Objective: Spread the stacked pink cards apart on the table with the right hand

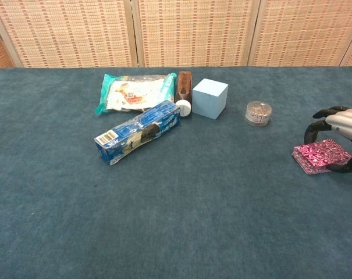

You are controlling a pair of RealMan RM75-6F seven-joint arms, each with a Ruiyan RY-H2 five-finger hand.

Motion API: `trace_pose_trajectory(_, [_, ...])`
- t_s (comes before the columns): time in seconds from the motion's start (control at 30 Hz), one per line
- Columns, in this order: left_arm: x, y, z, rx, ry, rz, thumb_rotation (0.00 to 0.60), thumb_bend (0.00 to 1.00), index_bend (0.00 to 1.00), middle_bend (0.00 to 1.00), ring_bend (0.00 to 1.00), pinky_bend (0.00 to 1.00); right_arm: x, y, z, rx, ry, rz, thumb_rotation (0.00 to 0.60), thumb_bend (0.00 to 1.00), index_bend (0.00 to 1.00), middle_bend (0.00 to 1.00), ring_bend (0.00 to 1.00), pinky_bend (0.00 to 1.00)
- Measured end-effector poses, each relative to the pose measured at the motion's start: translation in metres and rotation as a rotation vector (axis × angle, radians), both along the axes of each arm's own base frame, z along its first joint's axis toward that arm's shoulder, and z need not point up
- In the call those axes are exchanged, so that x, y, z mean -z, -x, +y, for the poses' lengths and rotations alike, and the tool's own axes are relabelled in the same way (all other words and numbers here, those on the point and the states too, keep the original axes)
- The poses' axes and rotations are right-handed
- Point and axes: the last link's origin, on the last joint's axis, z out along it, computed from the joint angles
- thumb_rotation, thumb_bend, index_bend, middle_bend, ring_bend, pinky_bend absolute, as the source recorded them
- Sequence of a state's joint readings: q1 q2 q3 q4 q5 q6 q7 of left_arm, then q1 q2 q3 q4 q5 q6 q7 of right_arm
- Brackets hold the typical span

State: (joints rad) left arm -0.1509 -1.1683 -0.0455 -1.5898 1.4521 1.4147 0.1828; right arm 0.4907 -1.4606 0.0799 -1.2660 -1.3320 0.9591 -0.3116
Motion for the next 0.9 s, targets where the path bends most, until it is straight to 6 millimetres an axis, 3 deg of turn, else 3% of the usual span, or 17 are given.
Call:
trace_pose_trajectory(0.33, [-0.001,0.0,0.0,0.003,-0.004,-0.002,0.6,0.44,0.0,0.0,0.0,0.0,0.001,-0.003,0.0,-0.002,0.012,-0.002,0.6,0.18,0.45,0.4,0.2,0.0])
trace_pose_trajectory(0.6, [-0.001,0.0,-0.001,0.002,-0.002,-0.002,0.6,0.44,0.0,0.0,0.0,0.0,0.001,-0.004,-0.001,-0.011,0.03,0.011,0.6,0.18,0.59,0.47,0.29,0.0])
trace_pose_trajectory(0.9, [-0.001,0.0,0.0,-0.002,-0.002,-0.003,0.6,0.43,0.0,0.0,0.0,0.0,-0.002,-0.019,0.003,-0.079,0.059,0.01,0.6,0.18,0.62,0.5,0.32,0.0])
